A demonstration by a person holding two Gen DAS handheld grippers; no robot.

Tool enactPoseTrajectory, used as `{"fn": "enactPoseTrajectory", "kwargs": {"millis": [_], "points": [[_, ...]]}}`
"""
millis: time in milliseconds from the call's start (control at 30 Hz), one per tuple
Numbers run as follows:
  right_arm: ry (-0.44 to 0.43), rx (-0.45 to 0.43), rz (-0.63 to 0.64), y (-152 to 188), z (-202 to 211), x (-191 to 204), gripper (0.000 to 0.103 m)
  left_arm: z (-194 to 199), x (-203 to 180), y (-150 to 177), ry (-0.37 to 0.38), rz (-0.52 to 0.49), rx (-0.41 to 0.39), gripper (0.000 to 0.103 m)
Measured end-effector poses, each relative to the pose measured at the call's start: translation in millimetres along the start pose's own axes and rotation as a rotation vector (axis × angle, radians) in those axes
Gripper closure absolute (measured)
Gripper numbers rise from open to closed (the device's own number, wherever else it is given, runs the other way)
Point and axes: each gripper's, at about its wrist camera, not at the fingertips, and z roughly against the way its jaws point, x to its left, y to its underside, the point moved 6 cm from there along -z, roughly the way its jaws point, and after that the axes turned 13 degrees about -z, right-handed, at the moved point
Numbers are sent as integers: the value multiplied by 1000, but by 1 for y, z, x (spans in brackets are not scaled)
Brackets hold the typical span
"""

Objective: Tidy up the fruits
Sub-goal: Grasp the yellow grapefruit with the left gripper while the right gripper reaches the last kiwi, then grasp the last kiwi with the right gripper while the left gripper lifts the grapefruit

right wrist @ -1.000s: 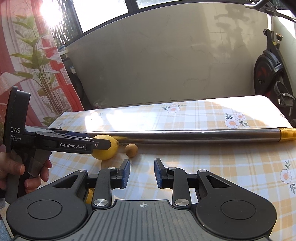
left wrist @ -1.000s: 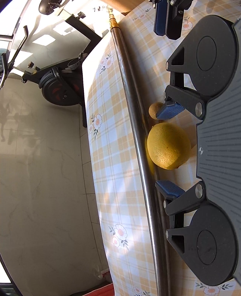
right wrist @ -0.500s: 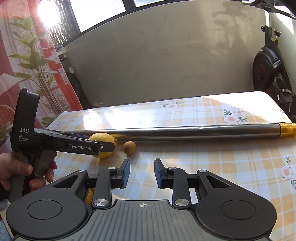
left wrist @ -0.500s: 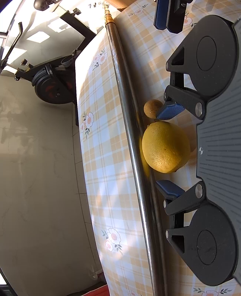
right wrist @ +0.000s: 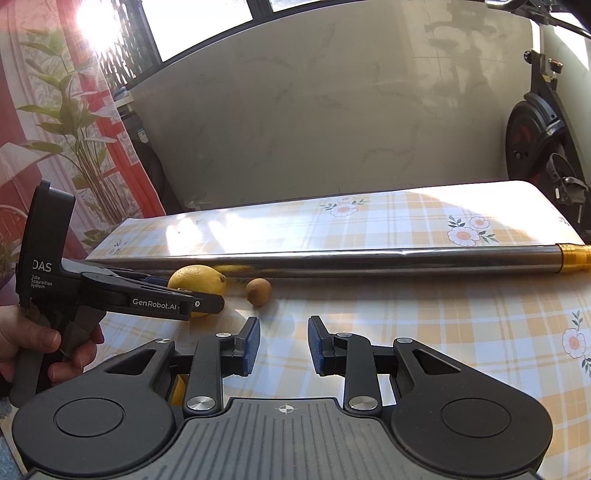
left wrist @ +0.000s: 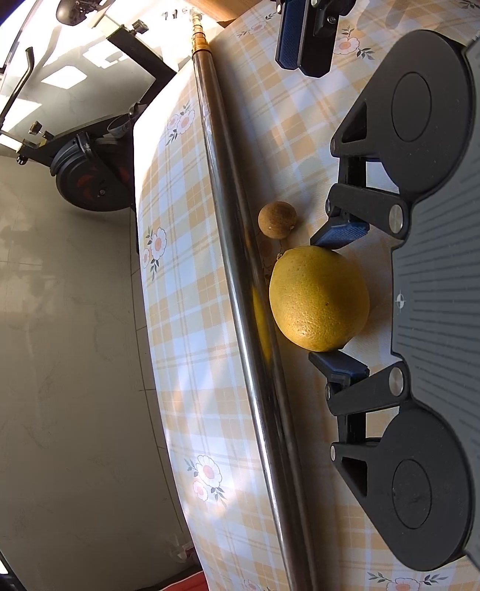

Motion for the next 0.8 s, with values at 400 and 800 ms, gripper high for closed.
{"fn": "enactPoseTrajectory", "kwargs": {"millis": [400,800], "points": [[-66,17,145,-9,-45,21,72,70,26,28,-31,115,-102,41],[-8,96,216,-7,-104,42,71,119,43,62,-82,202,-149,41]]}}
